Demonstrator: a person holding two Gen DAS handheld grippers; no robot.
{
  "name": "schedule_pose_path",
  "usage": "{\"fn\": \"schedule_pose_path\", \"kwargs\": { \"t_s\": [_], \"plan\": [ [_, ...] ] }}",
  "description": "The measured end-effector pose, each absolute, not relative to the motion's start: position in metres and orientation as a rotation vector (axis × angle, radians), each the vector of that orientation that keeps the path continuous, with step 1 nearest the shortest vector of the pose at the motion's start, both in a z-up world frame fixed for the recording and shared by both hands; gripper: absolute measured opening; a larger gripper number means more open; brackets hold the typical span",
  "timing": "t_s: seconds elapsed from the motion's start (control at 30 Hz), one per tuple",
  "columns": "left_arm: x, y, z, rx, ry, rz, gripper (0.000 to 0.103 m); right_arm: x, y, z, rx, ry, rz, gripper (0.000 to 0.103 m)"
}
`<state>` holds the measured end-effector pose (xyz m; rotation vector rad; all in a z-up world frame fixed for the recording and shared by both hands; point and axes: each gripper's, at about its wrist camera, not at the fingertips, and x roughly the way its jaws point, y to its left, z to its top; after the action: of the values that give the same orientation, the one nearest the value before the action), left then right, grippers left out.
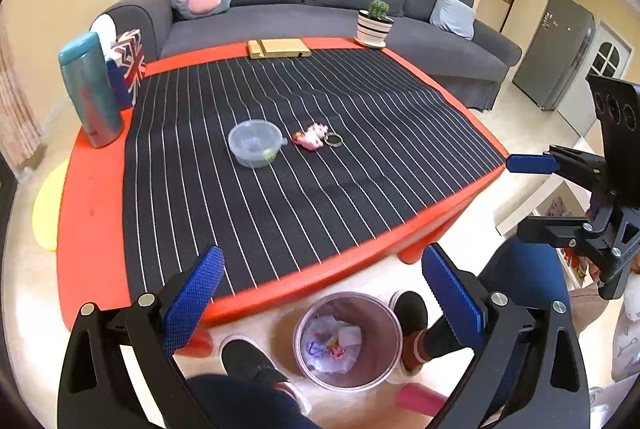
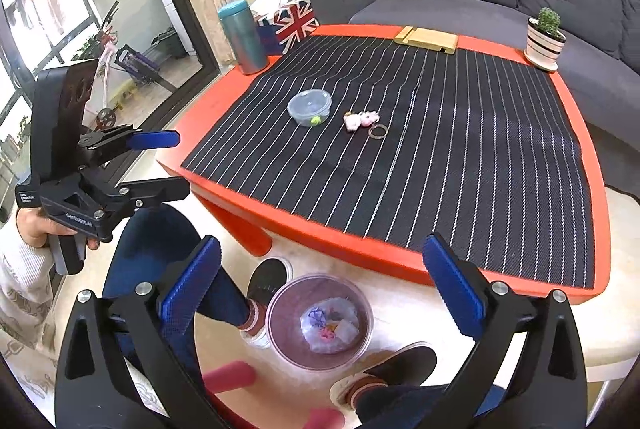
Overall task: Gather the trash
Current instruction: 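Move the left tool to the clear plastic container on the mat, then close the left tool on the clear container and lift it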
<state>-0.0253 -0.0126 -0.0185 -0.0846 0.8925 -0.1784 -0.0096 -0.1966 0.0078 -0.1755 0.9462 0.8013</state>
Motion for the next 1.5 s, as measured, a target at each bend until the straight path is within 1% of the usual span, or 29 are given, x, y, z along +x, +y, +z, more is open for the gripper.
{"fn": "schedule_pose_path", "kwargs": {
  "t_s": [0.3,0.53,1.0,1.13,1.43,1.47,1.5],
  "plan": [
    [0.014,0.001,-0.013,-0.085,0.878,-0.179,0.095,0.015,-0.193,0.012,-0.17,0.942,0.787,0.099],
    [0.05,0.009,-0.019,-0.074,0.914,-0.184,0.095,0.023,-0.19,0.009,-0.171,0.953,0.785,0.099],
    [0.118,0.018,-0.051,-0.03,1.033,-0.176,0.095,0.029,-0.196,0.002,-0.163,0.974,0.767,0.099],
    [0.132,0.019,-0.063,-0.027,1.073,-0.169,0.095,0.03,-0.196,-0.001,-0.161,0.981,0.764,0.099],
    [0.149,0.018,-0.082,-0.019,1.101,-0.147,0.095,0.034,-0.201,-0.005,-0.152,0.991,0.751,0.099],
    [0.15,0.018,-0.083,-0.022,1.101,-0.151,0.092,0.034,-0.201,-0.005,-0.153,0.993,0.75,0.099],
    [0.151,0.017,-0.084,-0.023,1.106,-0.155,0.086,0.034,-0.202,-0.006,-0.153,0.994,0.749,0.099]
  ]
}}
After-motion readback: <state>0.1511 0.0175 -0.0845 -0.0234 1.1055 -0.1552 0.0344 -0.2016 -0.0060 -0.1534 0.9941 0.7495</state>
